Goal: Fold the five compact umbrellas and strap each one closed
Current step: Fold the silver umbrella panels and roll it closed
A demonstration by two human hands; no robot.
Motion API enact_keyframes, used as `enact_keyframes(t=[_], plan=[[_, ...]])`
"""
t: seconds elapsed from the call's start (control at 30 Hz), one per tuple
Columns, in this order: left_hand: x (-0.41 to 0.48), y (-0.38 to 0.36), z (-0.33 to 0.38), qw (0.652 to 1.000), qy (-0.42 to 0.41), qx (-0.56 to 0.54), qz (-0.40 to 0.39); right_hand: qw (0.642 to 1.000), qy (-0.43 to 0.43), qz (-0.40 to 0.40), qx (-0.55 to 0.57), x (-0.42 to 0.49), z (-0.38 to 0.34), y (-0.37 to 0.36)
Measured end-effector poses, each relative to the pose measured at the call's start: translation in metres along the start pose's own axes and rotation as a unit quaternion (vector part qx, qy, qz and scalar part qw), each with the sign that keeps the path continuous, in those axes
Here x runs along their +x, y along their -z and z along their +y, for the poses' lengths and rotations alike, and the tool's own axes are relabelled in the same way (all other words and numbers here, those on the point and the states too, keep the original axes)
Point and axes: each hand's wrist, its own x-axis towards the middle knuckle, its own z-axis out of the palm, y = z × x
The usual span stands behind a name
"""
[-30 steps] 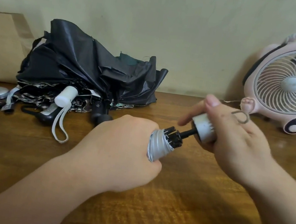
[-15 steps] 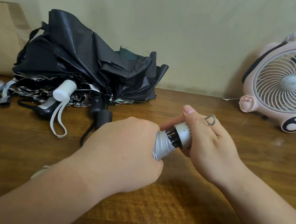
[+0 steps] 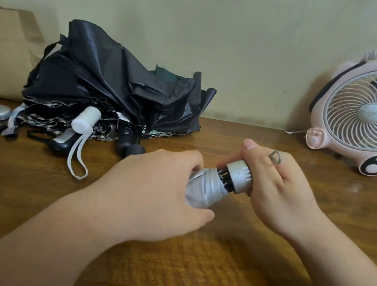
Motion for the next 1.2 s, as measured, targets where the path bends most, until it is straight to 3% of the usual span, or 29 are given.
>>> enact_keyframes(t=[0.13,0.23,0.33,0.4,0.47,0.53,0.63,0.77,0.9,1.07,1.13,1.2], plan=[[0.004,0.006,-0.028,0.991,0.004,0.018,-0.133,0.997,-0.053,0.055,-0.008,0.013,0.010,0.028],[0.011,0.008,-0.051,0.976,0.006,-0.076,-0.204,0.985,-0.147,0.086,0.005,0.015,0.021,0.046],[0.016,0.003,-0.060,0.963,-0.008,-0.198,-0.184,0.966,-0.239,0.065,0.071,0.017,0.034,0.053],[0.019,0.001,-0.061,0.958,-0.008,-0.271,-0.097,0.955,-0.274,0.030,0.113,0.017,0.036,0.054],[0.023,-0.001,-0.067,0.902,0.009,-0.432,0.010,0.950,-0.276,-0.006,0.147,0.016,0.033,0.057],[0.025,0.002,-0.070,0.805,0.036,-0.584,0.099,0.948,-0.249,-0.045,0.195,0.015,0.029,0.057],[0.033,-0.001,-0.067,0.704,0.089,-0.679,0.189,0.941,-0.208,-0.119,0.237,0.010,0.018,0.043],[0.043,-0.014,-0.065,0.672,0.160,-0.675,0.259,0.911,-0.229,-0.238,0.245,0.001,0.002,0.022],[0.045,-0.019,-0.067,0.602,0.193,-0.719,0.289,0.888,-0.231,-0.295,0.266,-0.004,-0.005,0.011],[0.044,-0.025,-0.057,0.615,0.223,-0.694,0.300,0.911,-0.258,-0.273,0.168,-0.008,-0.005,-0.007],[0.042,-0.020,-0.058,0.547,0.188,-0.778,0.246,0.910,-0.263,-0.270,0.172,-0.008,-0.007,-0.013],[0.036,-0.011,-0.055,0.479,0.120,-0.853,0.167,0.881,-0.293,-0.269,0.255,-0.008,-0.009,-0.015]])
